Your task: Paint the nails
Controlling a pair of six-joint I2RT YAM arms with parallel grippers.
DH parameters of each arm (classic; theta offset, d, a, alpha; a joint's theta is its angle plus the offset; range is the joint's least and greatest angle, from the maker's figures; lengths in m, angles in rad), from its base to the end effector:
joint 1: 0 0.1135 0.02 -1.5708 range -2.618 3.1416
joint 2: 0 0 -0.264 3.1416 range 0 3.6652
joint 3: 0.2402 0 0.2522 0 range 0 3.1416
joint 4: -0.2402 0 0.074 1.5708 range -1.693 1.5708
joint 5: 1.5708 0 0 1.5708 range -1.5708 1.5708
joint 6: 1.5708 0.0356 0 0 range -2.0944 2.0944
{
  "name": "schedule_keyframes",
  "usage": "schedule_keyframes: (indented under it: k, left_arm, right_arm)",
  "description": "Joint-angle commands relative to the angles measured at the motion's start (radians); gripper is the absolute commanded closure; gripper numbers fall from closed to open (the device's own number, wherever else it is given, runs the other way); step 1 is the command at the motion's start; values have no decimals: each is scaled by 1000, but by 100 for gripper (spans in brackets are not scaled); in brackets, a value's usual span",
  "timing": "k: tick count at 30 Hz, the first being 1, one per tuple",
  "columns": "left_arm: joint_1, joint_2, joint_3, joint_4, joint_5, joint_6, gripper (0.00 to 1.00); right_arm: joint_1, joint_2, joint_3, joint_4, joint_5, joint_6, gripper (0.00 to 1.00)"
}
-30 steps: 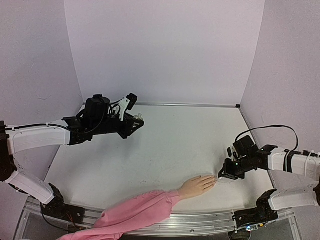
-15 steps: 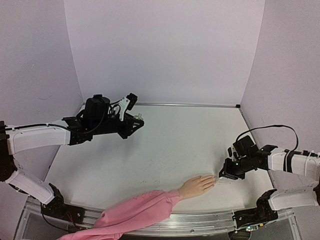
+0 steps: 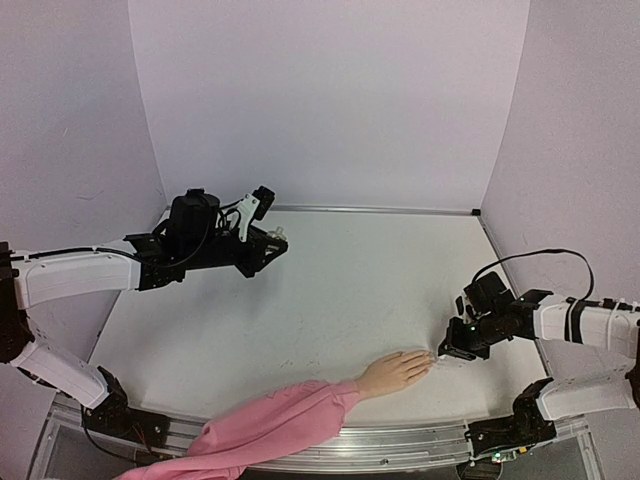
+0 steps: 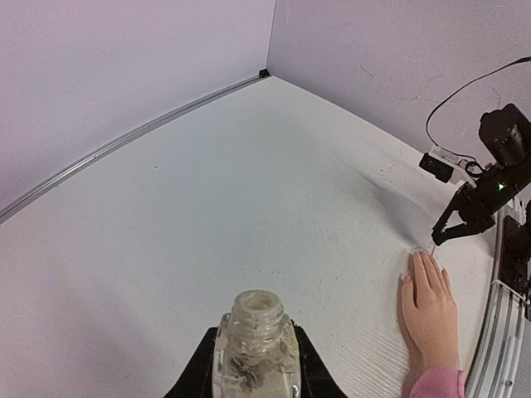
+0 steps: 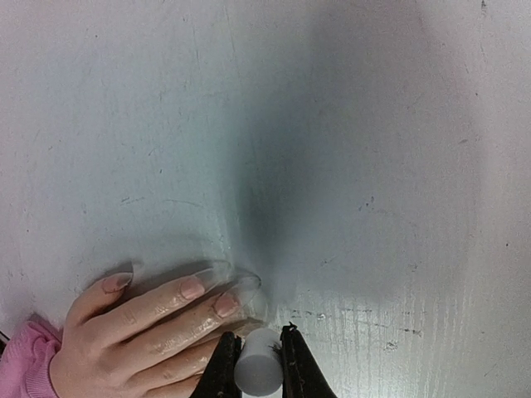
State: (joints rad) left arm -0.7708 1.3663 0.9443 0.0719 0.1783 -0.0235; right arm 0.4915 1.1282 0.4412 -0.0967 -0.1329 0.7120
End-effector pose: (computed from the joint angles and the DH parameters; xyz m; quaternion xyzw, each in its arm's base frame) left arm 0.2229 -0.2253 0.2890 0.3454 0.7412 -0.2881 0.4982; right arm 0.1845 0.1041 0.1659 0.0761 0.9187 0.2671 0.2807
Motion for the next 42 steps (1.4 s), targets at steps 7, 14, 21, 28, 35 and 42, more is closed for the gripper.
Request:
schedule_keyframes:
  k: [7,14,21,28,35,42]
  left_arm:
    - [8,-50,19,68,-20,7,100]
    - [8,-62,14,68,-20,-2,100]
    - [8,-63,14,68,-16,-9,100]
    - [8,-69,10,69,-19,-9,100]
    - [8,-74,7,68,-23,-7,100]
    - [8,-69,11,68,-22,-4,100]
  right_arm:
    - [11,-67,43,-83,16,1,100]
    - [11,-77,38,-92,-44,-46,100]
    - [19,-73,33,-64,-80,-60,100]
    - [25,-60,40,-41,-67,-50,100]
    - [36,-40,39,-29,-58,-37,100]
    - [41,-25,44,-37,-28,-24,100]
